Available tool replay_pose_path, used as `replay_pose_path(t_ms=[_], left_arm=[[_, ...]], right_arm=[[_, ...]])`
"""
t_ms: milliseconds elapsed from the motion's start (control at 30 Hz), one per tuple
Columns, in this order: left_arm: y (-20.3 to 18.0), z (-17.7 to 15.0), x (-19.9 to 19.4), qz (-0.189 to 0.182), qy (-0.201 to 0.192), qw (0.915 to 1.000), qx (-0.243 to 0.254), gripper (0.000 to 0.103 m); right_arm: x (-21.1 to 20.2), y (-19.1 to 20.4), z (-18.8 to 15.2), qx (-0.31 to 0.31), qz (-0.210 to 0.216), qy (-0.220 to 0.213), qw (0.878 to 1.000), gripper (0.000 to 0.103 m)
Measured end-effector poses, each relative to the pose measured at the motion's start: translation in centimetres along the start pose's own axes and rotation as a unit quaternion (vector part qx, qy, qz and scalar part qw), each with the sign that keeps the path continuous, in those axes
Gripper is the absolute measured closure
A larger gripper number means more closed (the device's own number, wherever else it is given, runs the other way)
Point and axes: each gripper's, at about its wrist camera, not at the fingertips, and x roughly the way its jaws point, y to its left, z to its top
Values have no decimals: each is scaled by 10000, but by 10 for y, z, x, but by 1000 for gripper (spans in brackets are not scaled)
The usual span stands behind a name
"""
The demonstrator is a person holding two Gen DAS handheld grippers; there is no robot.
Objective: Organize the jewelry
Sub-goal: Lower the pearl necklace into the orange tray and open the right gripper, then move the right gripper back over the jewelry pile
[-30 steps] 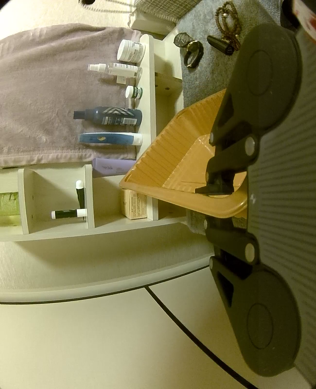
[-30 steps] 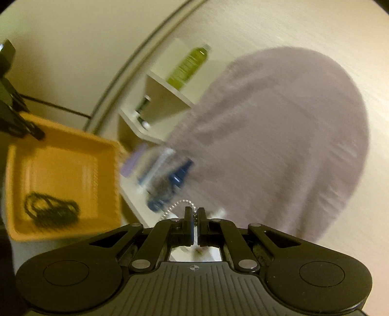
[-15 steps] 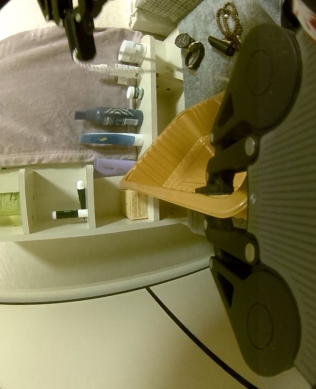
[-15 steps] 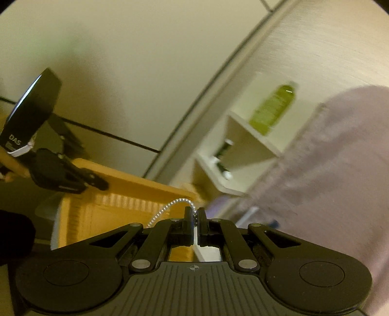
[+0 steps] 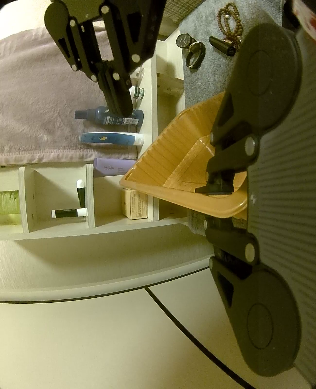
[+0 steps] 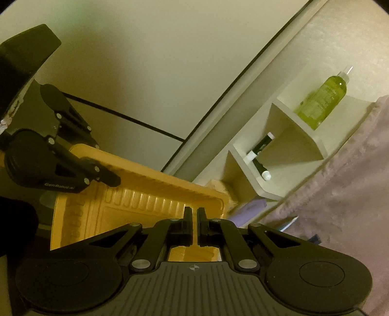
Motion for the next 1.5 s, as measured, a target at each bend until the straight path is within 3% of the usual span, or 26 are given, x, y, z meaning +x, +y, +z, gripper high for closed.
replay_pose_path(t_ms=[333, 467, 600, 667, 700, 767, 1000, 1200, 1400, 1500], left_arm=[[1, -1, -1, 2, -3, 10000, -8, 96], [1, -2, -1, -6, -4, 10000, -19, 96], [1, -3, -1, -4, -12, 10000, -26, 96], [1, -2, -2, -4, -16, 10000, -22, 96], [1, -3, -2, -6, -17, 10000, -26, 96], [1, -3, -2, -4, -18, 10000, -19, 96], [0, -3, -3, 9, -27, 10000, -7, 96], [0, -2, -3, 10, -19, 10000, -7, 96], [-1, -3, -3, 18, -13, 10000, -12, 96], [-1, -3, -4, 21, -13, 10000, -14, 96]], right_arm=[[0, -3, 1, 207, 4, -126, 9997, 101], [-14, -11, -7, 741, -186, -156, 9970, 101], [-35, -16, -33, 1517, -618, -39, 9865, 98], [-46, -15, -50, 1855, -811, 84, 9793, 83], [-52, -14, -60, 2045, -934, 130, 9743, 56], [-68, -10, -82, 2440, -1234, 175, 9617, 24], [-114, 9, -152, 3441, -2242, 611, 9097, 22], [-135, 23, -195, 4197, -2626, 758, 8655, 22], [-131, 34, -216, 4453, -2469, 966, 8552, 22], [-119, 35, -219, 4490, -2204, 1019, 8599, 22]])
